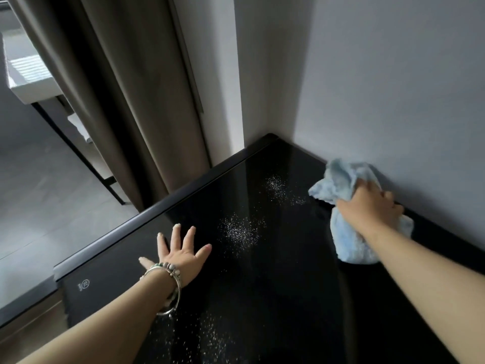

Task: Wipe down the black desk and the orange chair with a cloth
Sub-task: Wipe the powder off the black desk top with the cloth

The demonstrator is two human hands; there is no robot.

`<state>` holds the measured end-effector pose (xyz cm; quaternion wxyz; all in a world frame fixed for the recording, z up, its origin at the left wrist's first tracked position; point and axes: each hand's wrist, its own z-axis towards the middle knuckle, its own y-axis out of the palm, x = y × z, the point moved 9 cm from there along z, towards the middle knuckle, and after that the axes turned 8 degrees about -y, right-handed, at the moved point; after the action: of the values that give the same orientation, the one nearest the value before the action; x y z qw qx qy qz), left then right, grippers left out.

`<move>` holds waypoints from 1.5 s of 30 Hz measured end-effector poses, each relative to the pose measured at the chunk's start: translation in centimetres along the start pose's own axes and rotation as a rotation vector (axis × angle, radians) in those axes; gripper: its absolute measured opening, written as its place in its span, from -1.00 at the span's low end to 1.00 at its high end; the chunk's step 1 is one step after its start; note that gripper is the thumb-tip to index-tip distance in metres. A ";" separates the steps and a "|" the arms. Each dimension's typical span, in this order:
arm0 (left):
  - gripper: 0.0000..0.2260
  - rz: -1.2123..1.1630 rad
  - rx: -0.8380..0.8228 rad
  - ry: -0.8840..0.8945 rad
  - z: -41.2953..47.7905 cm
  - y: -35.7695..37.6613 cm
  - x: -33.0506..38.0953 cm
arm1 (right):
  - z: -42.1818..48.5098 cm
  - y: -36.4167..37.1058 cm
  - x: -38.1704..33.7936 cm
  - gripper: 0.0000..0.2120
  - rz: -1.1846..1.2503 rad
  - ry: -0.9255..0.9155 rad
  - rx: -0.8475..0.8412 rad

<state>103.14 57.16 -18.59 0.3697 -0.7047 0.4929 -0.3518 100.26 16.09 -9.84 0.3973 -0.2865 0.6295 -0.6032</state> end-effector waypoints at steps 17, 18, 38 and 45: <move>-0.53 -0.090 -0.003 0.029 0.2 0.4 -0.4 | 2.4 1.0 -4.9 -0.46 0.019 -0.084 0.022; -0.53 -0.091 -0.001 0.033 0.1 0.4 -0.5 | 3.4 1.6 -4.2 -0.45 0.042 -0.019 -0.031; -0.50 0.140 0.363 0.196 -0.2 -2.4 -1.5 | 9.4 2.9 -10.4 -0.57 0.106 -0.153 -0.037; -0.52 0.115 0.367 0.205 -0.6 -2.5 -1.6 | 1.9 3.9 -23.8 -0.66 0.149 -0.796 0.021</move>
<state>103.26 59.20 -16.36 0.4593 -0.5569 0.4949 -0.4838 114.67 35.51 -9.95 0.6554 -0.4471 0.4396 -0.4210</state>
